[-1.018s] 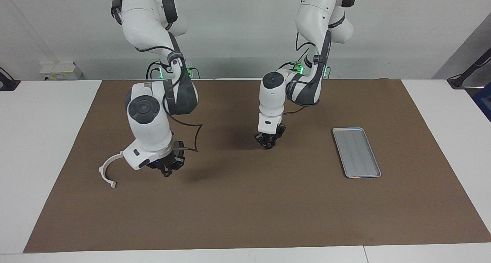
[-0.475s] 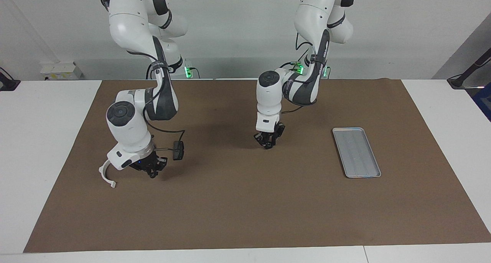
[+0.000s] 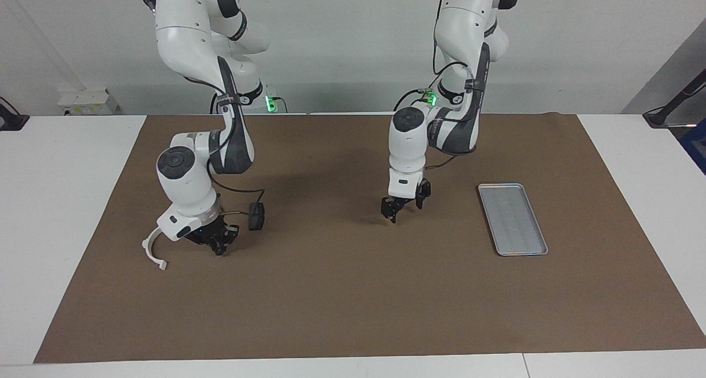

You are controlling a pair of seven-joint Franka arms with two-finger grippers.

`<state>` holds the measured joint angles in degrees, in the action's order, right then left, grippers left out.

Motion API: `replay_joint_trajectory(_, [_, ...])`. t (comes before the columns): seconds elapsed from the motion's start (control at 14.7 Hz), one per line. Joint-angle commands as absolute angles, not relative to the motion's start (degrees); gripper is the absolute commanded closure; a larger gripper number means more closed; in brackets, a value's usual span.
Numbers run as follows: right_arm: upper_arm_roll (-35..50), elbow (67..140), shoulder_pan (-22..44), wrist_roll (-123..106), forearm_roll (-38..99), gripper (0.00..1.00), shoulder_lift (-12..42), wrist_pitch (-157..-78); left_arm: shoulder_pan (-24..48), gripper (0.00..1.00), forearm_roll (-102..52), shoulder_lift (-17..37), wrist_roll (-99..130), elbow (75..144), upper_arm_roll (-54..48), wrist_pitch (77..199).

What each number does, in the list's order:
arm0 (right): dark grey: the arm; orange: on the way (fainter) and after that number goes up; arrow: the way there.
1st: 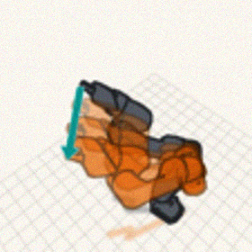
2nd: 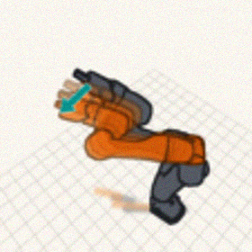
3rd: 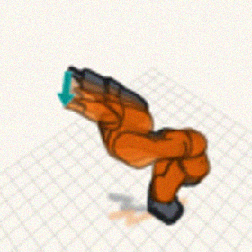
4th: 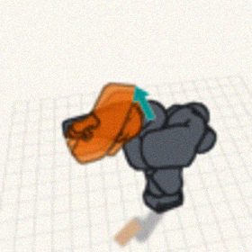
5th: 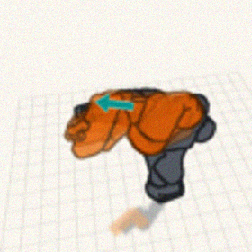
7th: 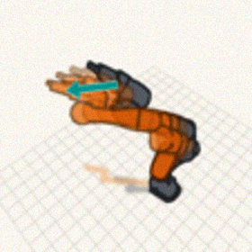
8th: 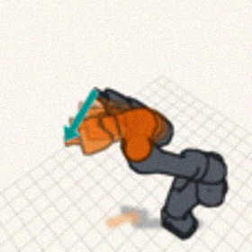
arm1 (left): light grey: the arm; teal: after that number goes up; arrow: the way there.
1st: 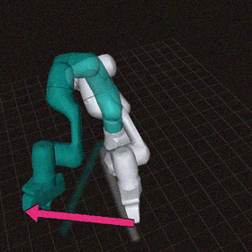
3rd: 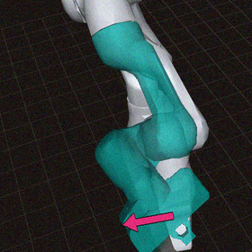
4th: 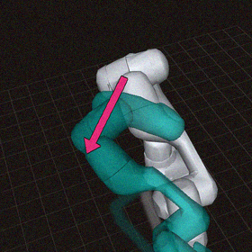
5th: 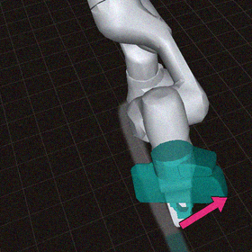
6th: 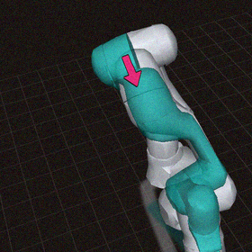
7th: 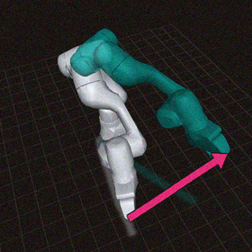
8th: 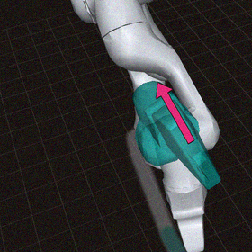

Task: Place bearing gear from tray to pile

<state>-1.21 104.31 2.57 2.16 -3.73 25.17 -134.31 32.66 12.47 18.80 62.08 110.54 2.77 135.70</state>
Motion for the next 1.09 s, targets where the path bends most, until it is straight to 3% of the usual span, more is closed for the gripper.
replay_joint_trajectory(0.0, [-0.3,105.8,-0.1,-2.7,-3.0,1.00,24.6,-137.1,29.4,0.00,12.8,16.9,58.5,107.9,1.8,131.7])
replay_joint_trajectory(0.68, [-0.2,105.9,-2.7,-5.7,-2.5,1.00,26.7,-139.5,20.0,0.00,6.9,13.5,28.6,109.1,2.0,129.6])
replay_joint_trajectory(0.81, [-0.2,105.8,-2.1,-5.5,-1.3,0.24,26.6,-139.5,17.5,0.00,6.9,12.3,17.9,112.0,2.0,129.6])
replay_joint_trajectory(0.88, [-0.2,105.8,-1.8,-5.4,-1.1,0.04,26.5,-139.5,15.8,0.00,6.6,12.2,13.4,112.2,1.9,129.4])
replay_joint_trajectory(1.02, [-0.1,105.6,-1.4,-4.9,-1.1,0.00,25.9,-138.8,13.7,0.00,3.7,11.8,7.8,112.2,1.8,127.5])
